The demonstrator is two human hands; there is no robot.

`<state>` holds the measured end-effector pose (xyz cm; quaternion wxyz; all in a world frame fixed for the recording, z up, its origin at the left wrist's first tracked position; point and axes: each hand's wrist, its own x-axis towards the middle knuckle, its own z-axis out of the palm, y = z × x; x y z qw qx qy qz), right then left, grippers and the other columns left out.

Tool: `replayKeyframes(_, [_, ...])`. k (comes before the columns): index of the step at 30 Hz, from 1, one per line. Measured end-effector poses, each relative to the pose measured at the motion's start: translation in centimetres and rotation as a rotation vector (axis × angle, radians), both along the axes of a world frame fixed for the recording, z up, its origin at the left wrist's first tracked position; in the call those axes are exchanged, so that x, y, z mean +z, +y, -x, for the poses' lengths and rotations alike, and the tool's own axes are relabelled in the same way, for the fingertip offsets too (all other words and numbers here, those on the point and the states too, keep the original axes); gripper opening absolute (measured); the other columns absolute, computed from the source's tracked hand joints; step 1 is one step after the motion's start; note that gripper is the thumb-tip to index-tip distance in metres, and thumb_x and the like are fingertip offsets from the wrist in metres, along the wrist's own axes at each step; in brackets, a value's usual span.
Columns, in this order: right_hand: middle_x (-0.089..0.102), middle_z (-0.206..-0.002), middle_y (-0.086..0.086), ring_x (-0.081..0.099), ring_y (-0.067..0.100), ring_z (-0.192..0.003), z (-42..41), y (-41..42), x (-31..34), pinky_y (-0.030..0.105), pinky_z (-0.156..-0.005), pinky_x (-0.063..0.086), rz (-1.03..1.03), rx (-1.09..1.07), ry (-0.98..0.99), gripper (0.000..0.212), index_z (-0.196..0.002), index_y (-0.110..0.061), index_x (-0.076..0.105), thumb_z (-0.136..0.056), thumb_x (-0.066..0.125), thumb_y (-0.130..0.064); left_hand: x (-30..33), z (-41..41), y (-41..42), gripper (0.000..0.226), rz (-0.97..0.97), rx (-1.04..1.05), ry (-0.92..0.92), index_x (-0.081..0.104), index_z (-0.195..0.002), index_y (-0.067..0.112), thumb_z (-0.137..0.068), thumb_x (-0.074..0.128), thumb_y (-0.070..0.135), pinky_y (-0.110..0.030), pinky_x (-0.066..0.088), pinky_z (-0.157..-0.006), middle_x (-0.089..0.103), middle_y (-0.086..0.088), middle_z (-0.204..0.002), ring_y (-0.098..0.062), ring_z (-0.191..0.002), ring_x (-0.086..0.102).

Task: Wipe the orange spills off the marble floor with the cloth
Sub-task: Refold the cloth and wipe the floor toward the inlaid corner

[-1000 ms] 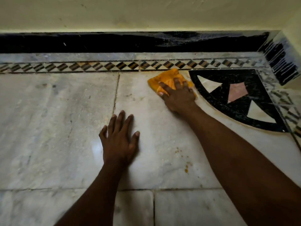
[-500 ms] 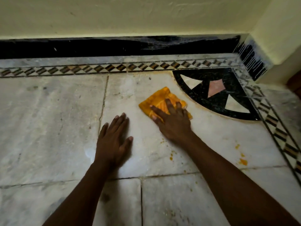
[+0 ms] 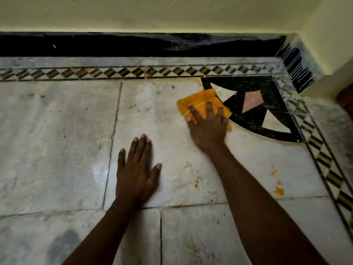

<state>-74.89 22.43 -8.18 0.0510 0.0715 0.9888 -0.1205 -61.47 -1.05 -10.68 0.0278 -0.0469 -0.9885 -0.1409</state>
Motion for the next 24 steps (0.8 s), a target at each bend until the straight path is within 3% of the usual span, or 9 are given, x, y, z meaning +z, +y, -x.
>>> replayKeyframes(3, [0.006, -0.176, -0.002, 0.007, 0.039, -0.160, -5.2, 0.5, 0.2, 0.057, -0.125, 0.012, -0.013, 0.151, -0.002, 0.052, -0.154, -0.066, 0.019, -0.103, 0.025, -0.071, 0.3, 0.0, 0.1, 0.077, -0.007, -0.011, -0.010, 0.016, -0.170, 0.022, -0.103, 0.029, 0.059, -0.055, 0.010, -0.131, 0.005, 0.005, -0.179, -0.014, -0.165, 0.001])
replayKeyframes(5, [0.007, -0.176, -0.004, 0.011, 0.034, -0.160, -5.3, 4.9, 0.3, 0.058, -0.124, 0.018, -0.055, 0.115, -0.016, 0.053, -0.153, -0.068, 0.018, -0.100, 0.022, -0.075, 0.3, 0.0, 0.1, 0.077, -0.005, -0.010, -0.011, 0.016, -0.170, 0.022, -0.103, 0.030, 0.058, -0.056, 0.012, -0.131, 0.006, 0.006, -0.179, -0.014, -0.165, 0.003])
replayKeyframes(9, [0.011, -0.175, 0.006, 0.011, 0.042, -0.159, -0.5, 15.4, 0.8, 0.063, -0.126, 0.010, -0.093, -0.293, -0.035, 0.059, -0.158, -0.058, 0.022, -0.101, 0.022, -0.075, 0.0, 0.0, 0.1, 0.077, -0.010, -0.008, 0.009, 0.018, -0.169, 0.021, -0.103, 0.032, 0.057, -0.055, 0.012, -0.131, 0.009, 0.005, -0.178, -0.014, -0.165, 0.007])
replayKeyframes(12, [0.008, -0.175, 0.009, 0.005, 0.048, -0.157, 2.5, 14.6, 0.8, 0.064, -0.126, 0.006, -0.045, -0.498, -0.053, 0.058, -0.160, -0.054, 0.021, -0.104, 0.025, -0.068, 0.2, 0.0, 0.2, 0.076, -0.014, 0.003, 0.016, 0.021, -0.169, 0.020, -0.102, 0.034, 0.055, -0.054, 0.012, -0.131, 0.012, 0.004, -0.178, -0.015, -0.165, 0.009])
replayKeyframes(14, [0.010, -0.175, 0.011, 0.009, 0.053, -0.155, 2.1, 10.5, 1.1, 0.067, -0.124, 0.010, -0.041, -0.372, -0.073, 0.057, -0.160, -0.053, 0.024, -0.104, 0.026, -0.064, 0.8, 0.0, 0.4, 0.077, -0.008, -0.001, 0.006, 0.019, -0.169, 0.020, -0.102, 0.033, 0.056, -0.055, 0.012, -0.130, 0.010, 0.004, -0.178, -0.015, -0.165, 0.008])
replayKeyframes(16, [0.022, -0.172, 0.014, 0.020, 0.055, -0.152, -0.8, 6.0, 0.4, 0.070, -0.121, 0.019, -0.050, -0.096, 0.005, 0.056, -0.156, -0.052, 0.035, -0.102, 0.026, -0.062, 1.0, 0.0, 0.3, 0.077, -0.004, 0.008, -0.017, 0.017, -0.169, 0.021, -0.103, 0.032, 0.056, -0.056, 0.013, -0.130, 0.008, 0.005, -0.178, -0.014, -0.165, 0.006])
replayKeyframes(19, [0.027, -0.171, 0.005, 0.027, 0.044, -0.153, -6.8, 4.5, -0.5, 0.064, -0.121, 0.021, -0.027, 0.153, 0.061, 0.051, -0.152, -0.061, 0.033, -0.102, 0.033, -0.066, 0.8, -0.1, 0.3, 0.076, -0.021, 0.011, -0.014, 0.019, -0.169, 0.022, -0.103, 0.033, 0.056, -0.056, 0.013, -0.130, 0.010, 0.005, -0.178, -0.013, -0.165, 0.007])
replayKeyframes(22, [0.039, -0.166, 0.010, 0.041, 0.043, -0.146, -6.8, 9.3, -1.4, 0.064, -0.120, 0.024, -0.101, 0.044, 0.123, 0.049, -0.150, -0.056, 0.042, -0.102, 0.040, -0.064, 0.4, 0.0, 0.0, 0.077, -0.011, 0.007, -0.001, 0.021, -0.169, 0.021, -0.102, 0.037, 0.055, -0.054, 0.012, -0.131, 0.012, 0.005, -0.178, -0.013, -0.165, 0.008])
replayKeyframes(24, [0.038, -0.165, 0.017, 0.039, 0.047, -0.146, -4.1, 12.8, -1.2, 0.066, -0.121, 0.025, -0.129, -0.129, 0.145, 0.049, -0.151, -0.049, 0.048, -0.104, 0.042, -0.061, 0.2, 0.0, -0.1, 0.077, -0.007, 0.004, -0.008, 0.022, -0.169, 0.021, -0.101, 0.038, 0.055, -0.053, 0.011, -0.130, 0.014, 0.004, -0.178, -0.014, -0.165, 0.011])
